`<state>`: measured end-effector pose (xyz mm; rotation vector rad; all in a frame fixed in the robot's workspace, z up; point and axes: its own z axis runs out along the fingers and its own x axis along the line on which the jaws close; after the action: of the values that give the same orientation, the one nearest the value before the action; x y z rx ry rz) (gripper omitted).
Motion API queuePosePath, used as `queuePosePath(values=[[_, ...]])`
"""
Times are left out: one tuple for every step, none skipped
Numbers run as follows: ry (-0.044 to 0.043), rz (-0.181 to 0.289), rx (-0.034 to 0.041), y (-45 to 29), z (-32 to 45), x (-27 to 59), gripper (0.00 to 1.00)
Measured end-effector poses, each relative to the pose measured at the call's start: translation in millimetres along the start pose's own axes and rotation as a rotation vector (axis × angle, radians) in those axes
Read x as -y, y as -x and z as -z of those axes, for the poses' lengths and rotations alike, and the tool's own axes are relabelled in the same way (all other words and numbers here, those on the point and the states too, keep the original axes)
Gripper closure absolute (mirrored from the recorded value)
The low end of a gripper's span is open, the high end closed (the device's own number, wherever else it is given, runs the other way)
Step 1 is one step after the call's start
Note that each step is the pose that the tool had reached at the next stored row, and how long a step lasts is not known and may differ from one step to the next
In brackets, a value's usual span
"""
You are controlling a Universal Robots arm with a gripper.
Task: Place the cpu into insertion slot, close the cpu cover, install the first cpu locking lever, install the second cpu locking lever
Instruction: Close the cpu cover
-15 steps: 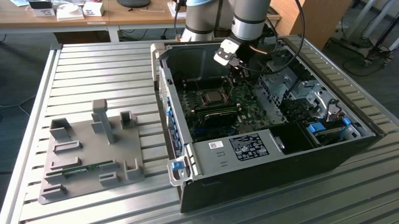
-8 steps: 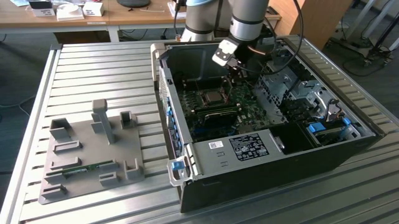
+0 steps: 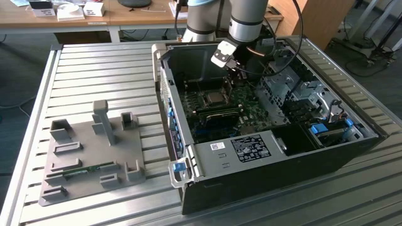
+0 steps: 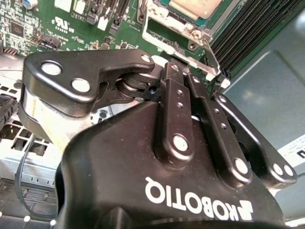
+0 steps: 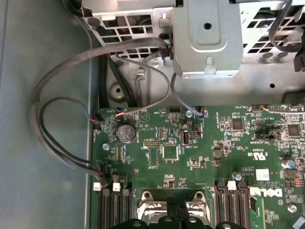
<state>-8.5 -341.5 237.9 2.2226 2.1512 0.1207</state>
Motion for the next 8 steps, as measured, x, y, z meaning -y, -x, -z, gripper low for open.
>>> queuePosePath(values=[[0.0000, 0.000, 0.0001, 0.0, -0.1, 1.0, 0.89], [0.0000, 0.000, 0.0001, 0.1, -0.2, 1.8, 0.89], [0.0000, 0.000, 0.0001, 0.1, -0.3, 2.5, 0.89], [0.0000, 0.000, 0.0001, 0.1, -0.4, 3.2, 0.89], [0.0000, 0.000, 0.0000, 0.1, -0.5, 3.9, 0.89], [0.0000, 0.000, 0.0000, 0.2, -0.6, 4.7, 0.89], [0.0000, 0.000, 0.0001, 0.2, -0.6, 5.4, 0.89], [0.0000, 0.000, 0.0001, 0.2, -0.7, 6.1, 0.89]])
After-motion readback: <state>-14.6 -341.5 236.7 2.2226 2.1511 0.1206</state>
